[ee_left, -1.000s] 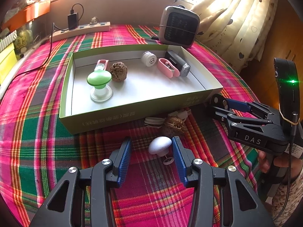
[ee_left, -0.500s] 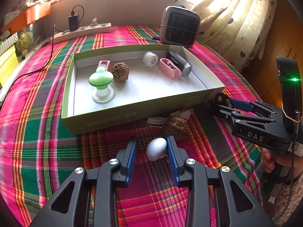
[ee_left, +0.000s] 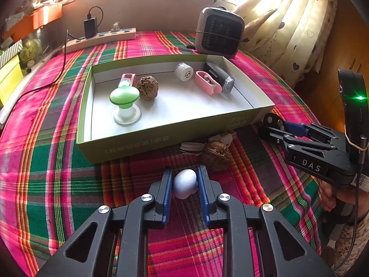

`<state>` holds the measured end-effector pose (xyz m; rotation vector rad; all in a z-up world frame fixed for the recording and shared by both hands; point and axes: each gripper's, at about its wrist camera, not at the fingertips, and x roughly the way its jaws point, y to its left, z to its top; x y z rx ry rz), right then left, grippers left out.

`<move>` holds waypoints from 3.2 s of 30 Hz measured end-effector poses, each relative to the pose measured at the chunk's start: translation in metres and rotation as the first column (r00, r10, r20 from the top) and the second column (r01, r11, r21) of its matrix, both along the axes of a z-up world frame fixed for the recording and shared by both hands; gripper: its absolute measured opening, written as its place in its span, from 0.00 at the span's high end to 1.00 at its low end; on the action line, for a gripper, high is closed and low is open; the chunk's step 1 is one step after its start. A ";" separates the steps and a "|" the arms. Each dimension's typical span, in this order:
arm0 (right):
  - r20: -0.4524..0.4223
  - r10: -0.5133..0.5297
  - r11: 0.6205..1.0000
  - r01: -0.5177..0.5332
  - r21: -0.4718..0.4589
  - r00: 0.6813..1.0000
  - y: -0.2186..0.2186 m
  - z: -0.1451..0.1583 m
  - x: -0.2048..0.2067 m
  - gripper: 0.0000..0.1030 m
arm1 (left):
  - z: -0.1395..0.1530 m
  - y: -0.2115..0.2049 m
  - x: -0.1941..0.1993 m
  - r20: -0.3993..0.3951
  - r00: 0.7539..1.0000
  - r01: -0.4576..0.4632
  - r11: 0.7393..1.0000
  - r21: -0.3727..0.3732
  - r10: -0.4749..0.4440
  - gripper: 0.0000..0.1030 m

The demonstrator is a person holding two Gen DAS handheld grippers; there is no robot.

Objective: Organize objects
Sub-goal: 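Close the left tool on the white mushroom while the right tool closes on the black disc, then carry the white mushroom with the left tool while the right tool carries the black disc into the box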

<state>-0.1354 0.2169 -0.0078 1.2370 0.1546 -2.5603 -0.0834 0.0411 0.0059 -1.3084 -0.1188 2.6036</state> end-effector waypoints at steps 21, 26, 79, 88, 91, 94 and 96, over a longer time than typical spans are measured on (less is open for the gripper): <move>-0.002 -0.001 1.000 0.001 0.001 1.000 -0.001 0.000 0.000 0.55 | 0.001 0.000 0.001 -0.001 1.000 -0.002 1.000 -0.006 0.002 0.81; -0.005 -0.002 1.000 0.002 -0.006 1.000 -0.001 0.001 0.002 0.55 | 0.001 -0.002 0.000 -0.004 1.000 -0.005 1.000 -0.008 0.005 0.81; -0.055 0.097 0.993 -0.100 -0.061 0.994 -0.028 0.041 -0.017 0.55 | 0.045 -0.008 -0.052 -0.091 0.996 0.003 1.000 -0.002 -0.004 0.81; -0.008 0.138 0.989 -0.138 -0.060 0.990 -0.040 0.032 -0.036 0.55 | 0.042 -0.011 -0.084 -0.084 0.996 -0.004 1.000 -0.009 0.004 0.81; 0.005 0.155 0.987 -0.155 -0.050 0.988 -0.043 0.028 -0.040 0.55 | 0.042 -0.011 -0.094 -0.082 0.997 -0.012 1.000 -0.008 0.011 0.81; 0.019 0.170 0.985 -0.169 -0.040 0.985 -0.046 0.025 -0.043 0.55 | 0.042 -0.010 -0.102 -0.081 0.997 -0.013 1.000 -0.011 0.012 0.81; 0.027 0.175 0.984 -0.174 -0.037 0.984 -0.046 0.024 -0.046 0.55 | 0.040 -0.008 -0.108 -0.078 0.997 -0.012 1.000 -0.020 0.011 0.81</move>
